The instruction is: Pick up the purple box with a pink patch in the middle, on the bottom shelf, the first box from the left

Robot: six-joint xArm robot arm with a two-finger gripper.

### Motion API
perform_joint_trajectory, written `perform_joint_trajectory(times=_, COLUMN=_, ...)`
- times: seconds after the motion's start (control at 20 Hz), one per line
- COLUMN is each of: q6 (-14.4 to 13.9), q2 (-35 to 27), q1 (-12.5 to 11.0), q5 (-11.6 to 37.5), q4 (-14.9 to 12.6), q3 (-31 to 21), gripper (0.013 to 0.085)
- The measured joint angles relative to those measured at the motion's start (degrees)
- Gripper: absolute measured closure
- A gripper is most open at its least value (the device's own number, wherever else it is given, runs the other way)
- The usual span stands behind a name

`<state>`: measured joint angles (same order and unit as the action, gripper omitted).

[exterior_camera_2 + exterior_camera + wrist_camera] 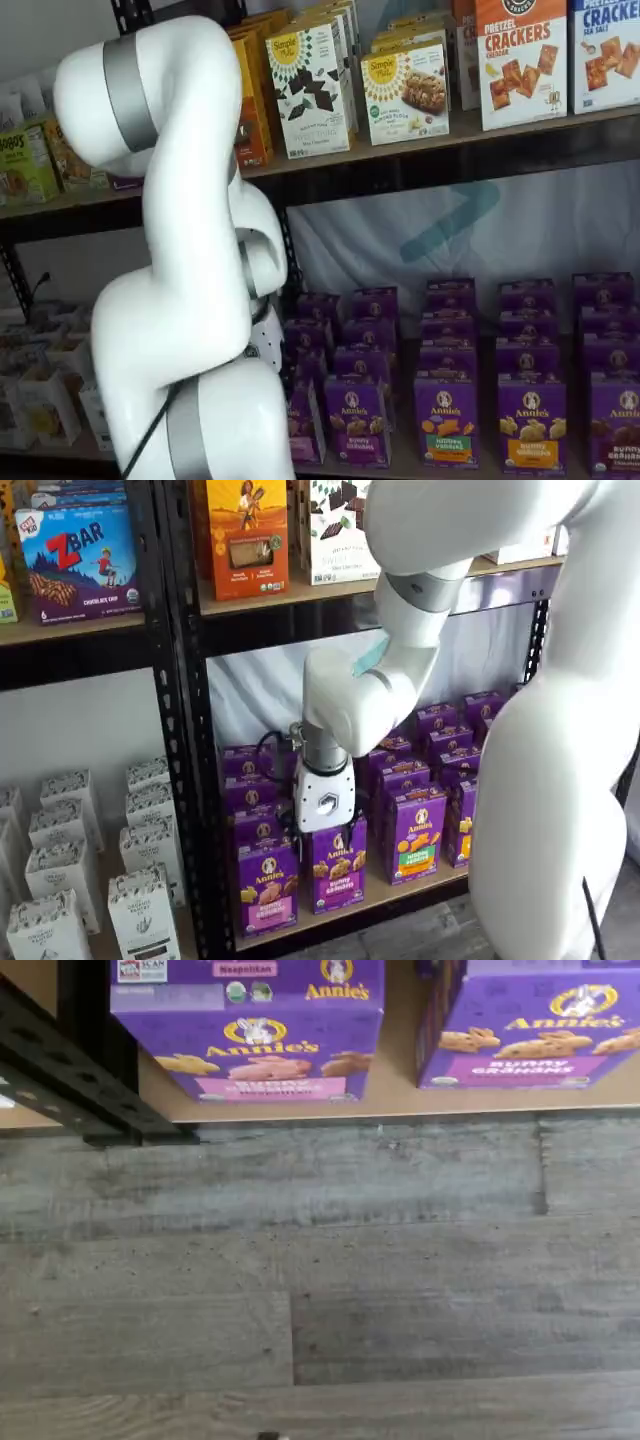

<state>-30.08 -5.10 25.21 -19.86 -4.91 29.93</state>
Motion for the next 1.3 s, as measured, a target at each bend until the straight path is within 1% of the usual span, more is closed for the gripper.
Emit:
perform_joint_trajectory(times=0.15, q6=1.67, q2=-3.23, q1=0.08, q5=0.43, q4=1.87, q3=2.75, gripper=0.013)
perform_joint_trajectory(times=0.35, q6=3.28, q2=-7.72, q1=-0.11, q5=0.68, q4=3.38, q3=6.42, gripper=0.013)
perform_joint_trajectory(times=0.55, q6=6.23, q2=-12.66, q1=-0.68, q5=2.64, q4=5.87, q3=9.86, gripper=0.013)
perform_joint_trajectory(times=0.6, q6=6.42, q2=-13.83, q1=-0.91, q5=2.86, q4=5.85, q3=10.73, gripper=0.013)
perform_joint_trajectory(times=0.75, q6=5.97, q2=-16.64, q1=-1.56, q5=3.6, q4=4.68, q3=12.83, gripper=0.013)
perform_joint_trajectory(times=0.95, q6=6.95, q2=-20.44, q1=-2.3, q5=5.7, q4=4.87, q3=15.44, gripper=0.013)
perform_joint_trajectory(times=1.2, q6=6.14, q2=-23.61, q1=-3.11, q5=6.48, q4=3.16, q3=18.3, gripper=0.013)
perform_joint_trajectory(times=1.3, q6=6.6, q2=-24.59, q1=-3.24, q5=6.66, q4=3.46, q3=19.32, gripper=0.013)
